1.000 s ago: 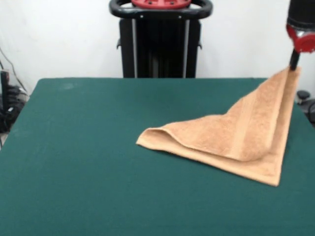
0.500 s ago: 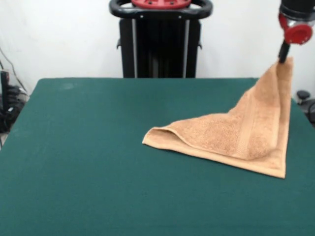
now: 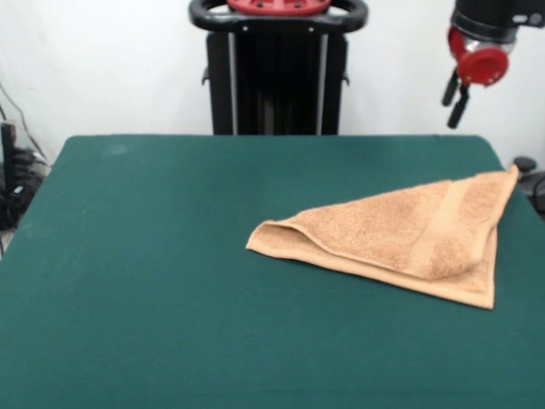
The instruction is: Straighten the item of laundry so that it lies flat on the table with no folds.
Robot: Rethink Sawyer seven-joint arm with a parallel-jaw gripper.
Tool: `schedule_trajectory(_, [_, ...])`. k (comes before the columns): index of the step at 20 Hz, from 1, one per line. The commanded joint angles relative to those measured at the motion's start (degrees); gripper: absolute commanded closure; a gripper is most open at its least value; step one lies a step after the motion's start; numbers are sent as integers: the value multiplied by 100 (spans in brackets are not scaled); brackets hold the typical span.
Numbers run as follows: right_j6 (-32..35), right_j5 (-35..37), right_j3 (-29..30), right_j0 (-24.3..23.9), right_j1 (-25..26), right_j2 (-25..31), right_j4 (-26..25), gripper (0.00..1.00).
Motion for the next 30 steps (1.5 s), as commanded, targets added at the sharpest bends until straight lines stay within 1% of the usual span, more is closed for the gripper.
schedule_trajectory(1, [369, 46, -110, -211, -240, -40, -370, 0])
schedule_trajectory(3, [148, 180, -185, -373, -461, -133, -497, 0])
schedule_trajectory(6, [63, 403, -395, -479, -668, -327, -742, 0])
schedule_trajectory(8, [-131, 458, -592, -677, -815, -319, -871, 0])
schedule_trajectory(9, [-194, 465, -637, -801, -870, -228, -877, 0])
schedule_trajectory(13, [-205, 655, -1038, -1040, -889, -204, -1126, 0])
schedule_trajectory(18, [-251, 711, -1308, -1285, -904, -38, -1354, 0])
schedule_trajectory(23, [-127, 570, -1791, -1473, -589, 154, -1476, 0])
schedule_trajectory(25, [-27, 554, -2097, -1504, -333, 138, -1561, 0])
schedule_trajectory(30, [147, 859, -2634, -1594, 65, 207, -1609, 0])
